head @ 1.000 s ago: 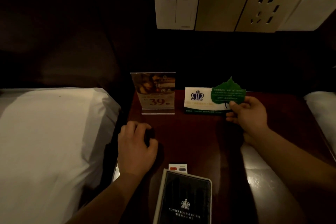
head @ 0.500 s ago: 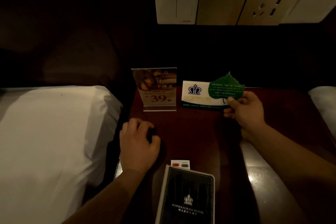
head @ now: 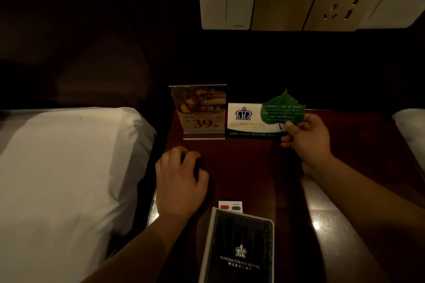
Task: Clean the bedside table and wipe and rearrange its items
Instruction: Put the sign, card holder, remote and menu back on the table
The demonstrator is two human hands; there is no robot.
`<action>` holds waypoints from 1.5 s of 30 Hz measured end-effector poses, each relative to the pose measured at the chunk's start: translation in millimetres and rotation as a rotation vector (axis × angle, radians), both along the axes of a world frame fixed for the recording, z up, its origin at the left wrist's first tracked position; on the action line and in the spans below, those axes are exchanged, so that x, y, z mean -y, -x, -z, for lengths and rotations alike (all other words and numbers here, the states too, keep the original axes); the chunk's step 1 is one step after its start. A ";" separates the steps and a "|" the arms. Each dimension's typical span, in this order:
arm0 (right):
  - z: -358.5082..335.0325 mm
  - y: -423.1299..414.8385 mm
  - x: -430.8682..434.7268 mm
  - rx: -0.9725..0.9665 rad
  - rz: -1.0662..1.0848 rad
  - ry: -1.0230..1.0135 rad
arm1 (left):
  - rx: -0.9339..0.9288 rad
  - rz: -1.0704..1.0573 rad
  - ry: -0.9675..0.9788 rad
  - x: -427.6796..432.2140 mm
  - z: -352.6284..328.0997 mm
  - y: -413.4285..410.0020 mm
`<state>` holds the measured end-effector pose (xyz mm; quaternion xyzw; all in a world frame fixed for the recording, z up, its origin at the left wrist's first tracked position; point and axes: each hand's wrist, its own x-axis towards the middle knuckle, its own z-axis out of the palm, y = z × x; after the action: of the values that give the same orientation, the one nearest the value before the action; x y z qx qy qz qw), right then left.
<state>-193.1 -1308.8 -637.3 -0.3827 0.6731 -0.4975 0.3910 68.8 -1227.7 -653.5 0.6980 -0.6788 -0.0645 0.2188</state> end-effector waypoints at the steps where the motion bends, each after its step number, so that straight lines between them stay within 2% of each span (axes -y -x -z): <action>1: 0.6 0.2 0.0 0.005 0.003 -0.005 | 0.003 0.008 0.002 0.0 0.5 0.1; 11: -0.1 6.9 -3.2 0.107 0.007 -0.043 | -0.013 -0.007 -0.005 0.4 0.5 -0.9; 38: -3.9 7.1 -9.4 0.139 -0.069 -0.054 | -0.003 -0.008 -0.026 0.2 1.3 -2.8; 45: -3.7 8.0 -10.1 0.176 -0.077 -0.053 | 0.133 0.035 -0.135 5.0 1.7 0.8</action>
<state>-201.1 -1298.6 -633.7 -0.3524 0.6338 -0.4961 0.4775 68.0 -1232.8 -655.2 0.7017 -0.6982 -0.0676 0.1246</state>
